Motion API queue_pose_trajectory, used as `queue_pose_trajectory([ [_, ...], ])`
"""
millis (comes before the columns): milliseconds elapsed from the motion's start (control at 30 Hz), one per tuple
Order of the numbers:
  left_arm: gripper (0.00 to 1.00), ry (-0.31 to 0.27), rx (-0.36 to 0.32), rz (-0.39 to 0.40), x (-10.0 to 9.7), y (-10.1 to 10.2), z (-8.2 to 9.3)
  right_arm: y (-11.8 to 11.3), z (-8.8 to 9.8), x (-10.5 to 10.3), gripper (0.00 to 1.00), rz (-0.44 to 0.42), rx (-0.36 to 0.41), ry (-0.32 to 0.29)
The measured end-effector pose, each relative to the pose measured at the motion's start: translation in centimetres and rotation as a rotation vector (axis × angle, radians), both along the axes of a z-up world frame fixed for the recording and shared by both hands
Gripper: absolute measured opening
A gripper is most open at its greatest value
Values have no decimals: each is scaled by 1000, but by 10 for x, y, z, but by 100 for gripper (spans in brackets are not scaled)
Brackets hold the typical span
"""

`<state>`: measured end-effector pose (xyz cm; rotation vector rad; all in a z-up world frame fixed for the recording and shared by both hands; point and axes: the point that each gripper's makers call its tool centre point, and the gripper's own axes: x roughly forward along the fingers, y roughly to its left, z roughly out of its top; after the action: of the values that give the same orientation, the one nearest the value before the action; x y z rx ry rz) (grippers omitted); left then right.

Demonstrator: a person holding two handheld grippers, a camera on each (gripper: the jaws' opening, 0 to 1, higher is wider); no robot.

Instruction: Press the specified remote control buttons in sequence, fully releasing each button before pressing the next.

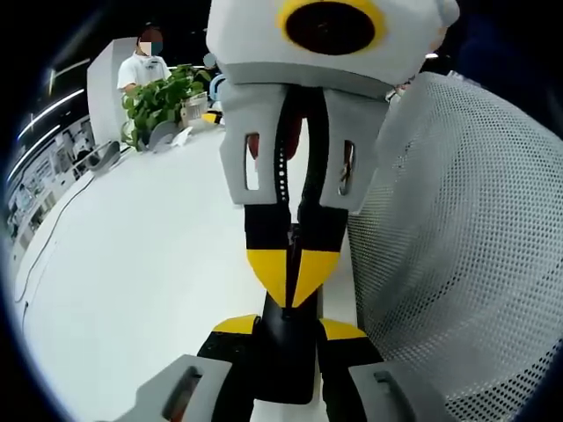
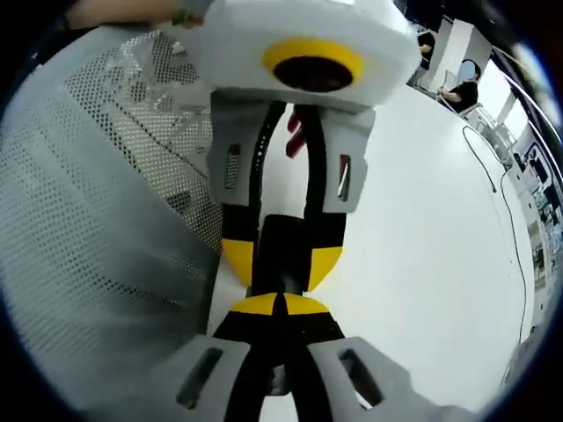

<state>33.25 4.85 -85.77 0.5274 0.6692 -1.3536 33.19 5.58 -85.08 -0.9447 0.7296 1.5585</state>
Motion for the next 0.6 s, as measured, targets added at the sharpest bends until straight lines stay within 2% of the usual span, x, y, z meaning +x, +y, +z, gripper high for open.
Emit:
queue_pose_trajectory([
  [133, 26, 0, -1, 3, 0, 0, 0, -1, 1, 0, 0, -80, 19, 70],
  [267, 26, 5, -5, 4, 0, 0, 0, 4, 3, 0, 0, -58, 22, 43],
  [600, 26, 5, -4, 1, 0, 0, 0, 7, 1, -2, 0, -27, 13, 32],
])
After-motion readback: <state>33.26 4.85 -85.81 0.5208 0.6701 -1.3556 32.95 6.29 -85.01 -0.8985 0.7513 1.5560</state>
